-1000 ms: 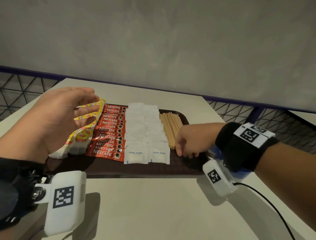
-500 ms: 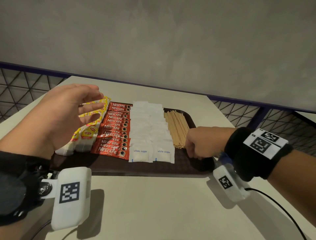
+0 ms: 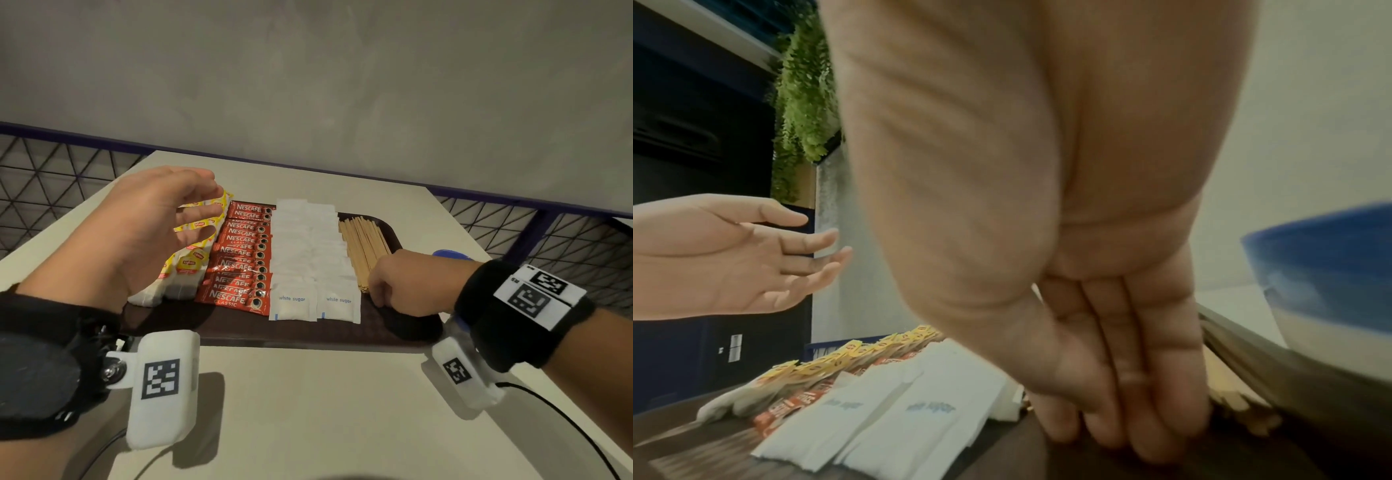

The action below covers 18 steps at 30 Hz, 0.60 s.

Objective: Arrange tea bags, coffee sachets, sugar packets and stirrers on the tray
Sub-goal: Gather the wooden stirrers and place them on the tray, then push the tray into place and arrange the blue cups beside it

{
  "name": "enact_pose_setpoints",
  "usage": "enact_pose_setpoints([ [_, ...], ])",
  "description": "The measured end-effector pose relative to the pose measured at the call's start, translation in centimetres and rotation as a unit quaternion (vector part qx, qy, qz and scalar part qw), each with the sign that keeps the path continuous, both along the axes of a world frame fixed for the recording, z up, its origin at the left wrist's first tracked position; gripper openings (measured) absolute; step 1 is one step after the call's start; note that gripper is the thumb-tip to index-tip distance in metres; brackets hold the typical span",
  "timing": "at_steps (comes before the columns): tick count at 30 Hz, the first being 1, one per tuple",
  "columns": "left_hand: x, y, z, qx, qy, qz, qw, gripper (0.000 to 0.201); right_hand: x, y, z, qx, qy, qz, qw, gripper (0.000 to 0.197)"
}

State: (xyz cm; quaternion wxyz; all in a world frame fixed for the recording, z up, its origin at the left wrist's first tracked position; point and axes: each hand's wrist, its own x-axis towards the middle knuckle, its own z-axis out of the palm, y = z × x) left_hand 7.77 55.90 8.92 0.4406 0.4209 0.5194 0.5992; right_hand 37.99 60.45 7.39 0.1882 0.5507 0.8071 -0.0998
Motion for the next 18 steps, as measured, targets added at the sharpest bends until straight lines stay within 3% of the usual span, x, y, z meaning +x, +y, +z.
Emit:
enact_pose_setpoints([
  [5, 0.0, -1.2, 1.4, 0.028, 0.111, -0.021, 0.993, 0.011, -0.1, -0.8, 0.5, 0.015, 0.041, 0.011, 0.999, 0.03],
  [7, 0.2, -2.1, 1.9, 0.025, 0.211, -0.078, 0.974, 0.007, 0.5, -2.5, 1.2, 0.018, 0.054, 0.027, 0.998, 0.023],
  [8, 0.3, -2.7, 2.0, 0.016, 0.299, -0.117, 0.947, 0.009, 0.9, -3.7, 1.4, 0.015, 0.062, 0.027, 0.998, 0.019],
  [9, 0.4, -3.2, 1.9, 0.001, 0.411, -0.155, 0.898, 0.013, 1.3, -4.8, 1.3, 0.009, 0.069, 0.028, 0.997, 0.015],
  [11, 0.4, -4.5, 1.2, -0.044, 0.637, -0.215, 0.739, 0.02, 1.9, -6.7, 0.6, 0.01, 0.073, 0.033, 0.997, 0.009],
  [12, 0.3, -5.1, 0.6, -0.064, 0.71, -0.237, 0.66, 0.021, 2.1, -7.5, 0.3, 0.018, 0.067, 0.037, 0.997, 0.006],
  [13, 0.0, -5.7, -0.2, -0.085, 0.753, -0.254, 0.601, 0.024, 2.2, -8.0, -0.1, 0.029, 0.066, 0.044, 0.996, 0.005],
  [14, -0.3, -6.1, -1.0, -0.1, 0.776, -0.264, 0.563, 0.029, 2.3, -8.3, -0.4, 0.041, 0.069, 0.049, 0.996, 0.009],
  [16, -1.2, -6.6, -1.9, -0.112, 0.789, -0.249, 0.551, 0.03, 2.4, -8.8, -0.7, 0.071, 0.093, 0.028, 0.993, 0.011],
  [17, -1.6, -6.6, -1.7, -0.113, 0.787, -0.216, 0.567, 0.023, 2.6, -9.0, -0.9, 0.097, 0.114, 0.0, 0.989, 0.009],
  [18, -2.2, -6.2, -1.6, -0.117, 0.774, -0.167, 0.6, 0.017, 2.7, -9.2, -1.0, 0.134, 0.136, -0.039, 0.981, 0.007],
])
